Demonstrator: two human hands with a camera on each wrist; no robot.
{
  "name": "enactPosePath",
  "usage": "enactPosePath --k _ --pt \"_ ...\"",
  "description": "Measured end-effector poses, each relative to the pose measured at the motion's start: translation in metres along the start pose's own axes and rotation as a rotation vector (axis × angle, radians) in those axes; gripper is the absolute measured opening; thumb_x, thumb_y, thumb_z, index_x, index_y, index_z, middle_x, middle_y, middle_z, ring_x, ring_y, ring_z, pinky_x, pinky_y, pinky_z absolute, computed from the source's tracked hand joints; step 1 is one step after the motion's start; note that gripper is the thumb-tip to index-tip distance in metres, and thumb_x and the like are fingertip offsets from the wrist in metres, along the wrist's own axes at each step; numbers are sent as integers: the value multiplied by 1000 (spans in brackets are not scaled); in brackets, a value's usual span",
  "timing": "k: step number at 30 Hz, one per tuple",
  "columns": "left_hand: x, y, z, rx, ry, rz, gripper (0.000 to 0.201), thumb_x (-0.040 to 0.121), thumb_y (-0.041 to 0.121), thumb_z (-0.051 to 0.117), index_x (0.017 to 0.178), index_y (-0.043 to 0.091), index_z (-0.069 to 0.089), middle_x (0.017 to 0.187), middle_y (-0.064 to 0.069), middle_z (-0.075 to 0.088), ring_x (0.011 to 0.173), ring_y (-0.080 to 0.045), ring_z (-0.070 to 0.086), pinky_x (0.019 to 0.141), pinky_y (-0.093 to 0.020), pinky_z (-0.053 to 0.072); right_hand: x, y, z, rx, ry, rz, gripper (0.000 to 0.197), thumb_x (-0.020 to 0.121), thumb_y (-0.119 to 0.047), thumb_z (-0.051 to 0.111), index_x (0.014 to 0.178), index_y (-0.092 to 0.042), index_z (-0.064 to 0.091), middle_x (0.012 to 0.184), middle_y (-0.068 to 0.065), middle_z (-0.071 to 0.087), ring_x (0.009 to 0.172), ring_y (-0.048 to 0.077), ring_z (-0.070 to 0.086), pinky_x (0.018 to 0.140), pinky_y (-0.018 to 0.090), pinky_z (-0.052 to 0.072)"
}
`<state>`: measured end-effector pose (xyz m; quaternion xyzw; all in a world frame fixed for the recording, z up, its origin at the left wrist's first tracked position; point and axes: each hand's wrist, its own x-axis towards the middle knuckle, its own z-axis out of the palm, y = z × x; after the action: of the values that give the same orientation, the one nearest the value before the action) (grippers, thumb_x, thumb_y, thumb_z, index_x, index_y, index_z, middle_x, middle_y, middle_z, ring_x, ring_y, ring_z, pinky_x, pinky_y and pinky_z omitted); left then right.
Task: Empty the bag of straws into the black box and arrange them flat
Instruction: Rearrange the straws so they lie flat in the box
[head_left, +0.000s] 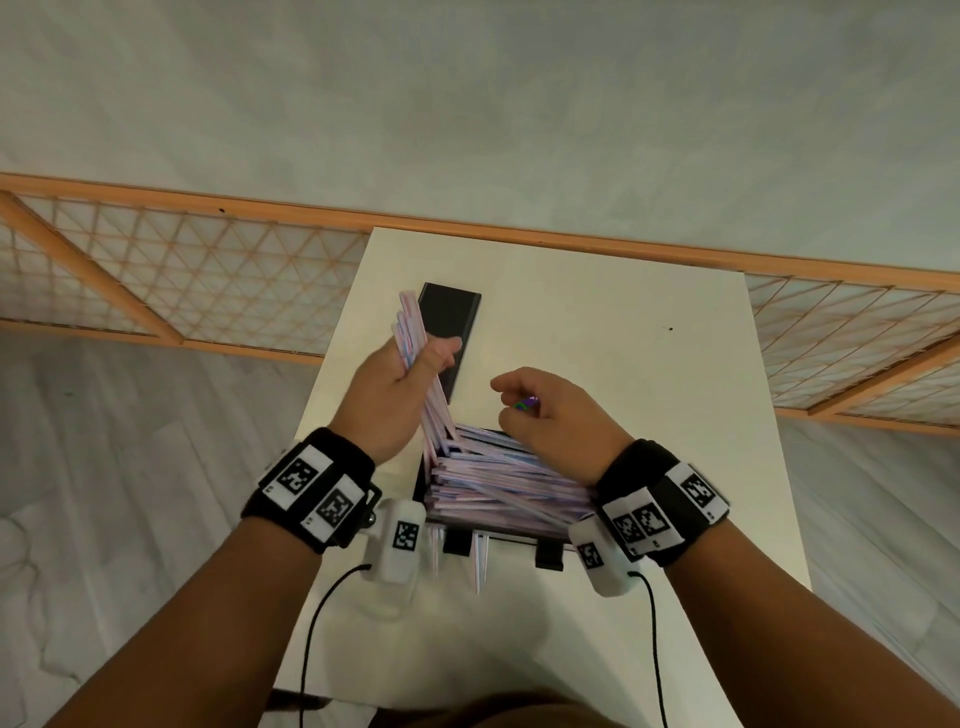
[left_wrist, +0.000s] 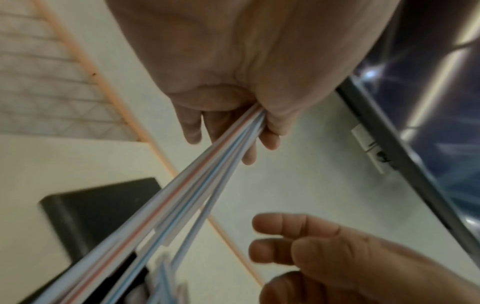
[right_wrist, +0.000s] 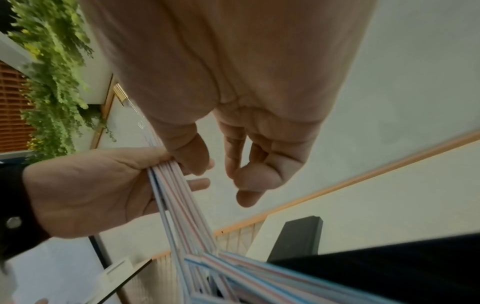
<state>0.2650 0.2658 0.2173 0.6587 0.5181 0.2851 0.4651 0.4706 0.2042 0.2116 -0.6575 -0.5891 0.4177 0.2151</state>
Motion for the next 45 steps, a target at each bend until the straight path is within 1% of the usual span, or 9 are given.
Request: enactPosePath --k 9,13,18,21,26,31,35,39,45 --pt "-28 68 -21 88 41 287 35 107 36 45 127 22 71 103 20 67 105 5 62 84 -5 43 -22 -17 -19 86 19 -124 55 90 -47 74 140 -38 54 130 -16 56 68 1 56 75 20 49" --pt "-43 81 -5 -154 50 311 31 110 25 44 114 13 72 114 7 75 112 -7 68 96 -21 51 -32 -28 -17 138 -32 -192 68 83 -46 82 143 -35 52 111 -25 57 73 -10 56 70 9 41" --pt "-41 56 31 -841 12 -129 29 107 30 47 109 2 58 125 -11 73 123 -25 67 106 -42 53 -35 -20 -4 -361 36 -239 19 97 -38 63 98 -27 48 81 -10 52 69 15 51 62 30 38" --pt "-41 30 36 -936 87 -306 40 85 32 72 115 7 62 123 -12 74 120 -25 68 103 -42 54 -34 6 -1 -631 -5 -110 6 99 -25 49 105 -23 47 94 -1 61 77 27 56 65 33 40" --pt "-46 -8 37 -644 252 -453 32 94 21 74 122 12 62 103 -7 79 97 -16 76 82 -29 60 -28 46 3 -789 -131 26 21 98 -22 46 118 -24 53 117 4 65 101 30 66 74 35 47" --pt "-57 -40 38 -293 180 -340 16 103 31 58 113 32 71 111 8 75 110 -10 69 105 -42 54 -28 62 11 -720 -154 44 36 94 -38 58 125 -21 50 122 4 58 103 31 65 80 36 48" --pt "-68 -44 37 -84 80 -134 29 110 29 43 134 37 57 136 22 60 127 14 50 106 -6 37 -29 68 23 -706 -137 43 40 97 -46 55 127 -20 50 123 4 55 100 31 65 81 39 54" --pt "-70 -53 31 21 -25 -87 45 109 39 38 152 28 46 146 23 51 130 24 40 103 3 28 -32 77 25 -730 -109 76 33 99 -45 49 122 -22 53 120 3 59 98 29 66 79 38 56" --pt "-56 -70 17 50 98 -112 31 109 30 46 138 28 59 134 19 64 125 2 59 112 -27 44 -37 76 16 -751 -61 76 33 94 -43 53 124 -28 54 118 -1 61 99 25 67 77 36 55"
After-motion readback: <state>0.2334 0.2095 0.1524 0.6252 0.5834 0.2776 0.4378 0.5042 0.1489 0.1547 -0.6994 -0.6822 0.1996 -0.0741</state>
